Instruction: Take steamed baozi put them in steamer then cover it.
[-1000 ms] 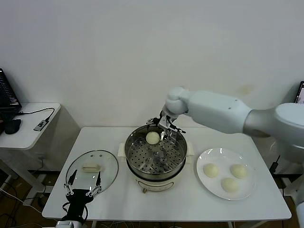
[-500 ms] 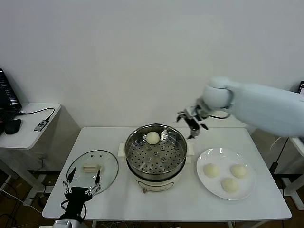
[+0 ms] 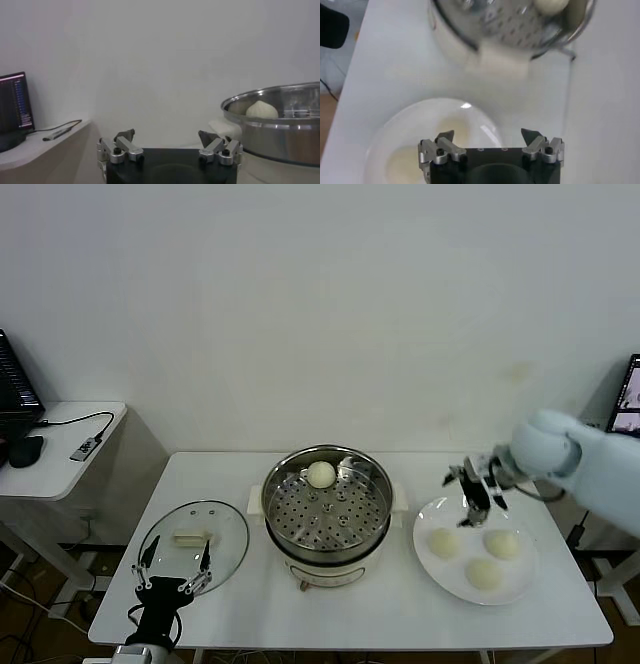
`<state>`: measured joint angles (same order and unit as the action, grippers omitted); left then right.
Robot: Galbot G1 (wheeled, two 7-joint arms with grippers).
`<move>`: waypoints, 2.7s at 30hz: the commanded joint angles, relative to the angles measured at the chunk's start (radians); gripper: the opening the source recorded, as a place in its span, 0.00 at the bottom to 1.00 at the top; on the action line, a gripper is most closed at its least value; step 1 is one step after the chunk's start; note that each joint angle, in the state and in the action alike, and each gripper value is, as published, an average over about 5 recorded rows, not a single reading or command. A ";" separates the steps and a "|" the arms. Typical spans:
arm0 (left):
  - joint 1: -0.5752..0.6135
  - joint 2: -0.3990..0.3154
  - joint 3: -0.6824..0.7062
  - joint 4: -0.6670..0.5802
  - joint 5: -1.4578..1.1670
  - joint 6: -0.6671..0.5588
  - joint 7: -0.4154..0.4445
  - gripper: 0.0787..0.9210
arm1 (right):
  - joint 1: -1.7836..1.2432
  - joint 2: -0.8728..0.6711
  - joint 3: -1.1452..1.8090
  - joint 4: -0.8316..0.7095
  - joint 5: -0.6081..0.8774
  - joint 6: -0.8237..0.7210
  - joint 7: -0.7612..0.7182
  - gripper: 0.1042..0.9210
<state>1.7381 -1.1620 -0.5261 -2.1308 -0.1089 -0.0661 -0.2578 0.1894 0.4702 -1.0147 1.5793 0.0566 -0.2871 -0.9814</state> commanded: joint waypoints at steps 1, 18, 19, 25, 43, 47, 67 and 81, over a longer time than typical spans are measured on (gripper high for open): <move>0.001 0.000 -0.001 0.005 0.001 0.001 0.000 0.88 | -0.267 -0.044 0.169 -0.033 -0.103 -0.010 0.001 0.88; 0.007 -0.008 -0.014 0.010 0.003 -0.003 0.000 0.88 | -0.297 0.154 0.181 -0.206 -0.141 0.026 0.048 0.88; 0.007 -0.008 -0.015 0.010 0.004 -0.003 0.000 0.88 | -0.297 0.165 0.182 -0.214 -0.142 0.029 0.050 0.88; 0.008 -0.008 -0.019 0.014 0.007 -0.006 0.000 0.88 | -0.299 0.216 0.187 -0.259 -0.153 0.040 0.058 0.88; -0.006 -0.014 -0.017 0.027 0.006 -0.008 0.000 0.88 | -0.276 0.218 0.180 -0.271 -0.154 0.027 0.019 0.62; -0.009 -0.011 -0.017 0.026 0.004 -0.007 0.000 0.88 | -0.219 0.163 0.158 -0.215 -0.112 0.010 0.008 0.62; -0.021 0.017 -0.003 0.009 -0.012 -0.006 0.003 0.88 | 0.726 0.257 -0.414 0.052 0.496 -0.222 0.027 0.64; -0.031 0.019 -0.022 0.003 -0.013 -0.010 0.004 0.88 | 0.494 0.691 -0.340 -0.134 0.661 -0.363 0.197 0.64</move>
<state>1.7069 -1.1444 -0.5489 -2.1283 -0.1243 -0.0760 -0.2546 0.6898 0.9790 -1.3211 1.4996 0.6169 -0.5933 -0.8415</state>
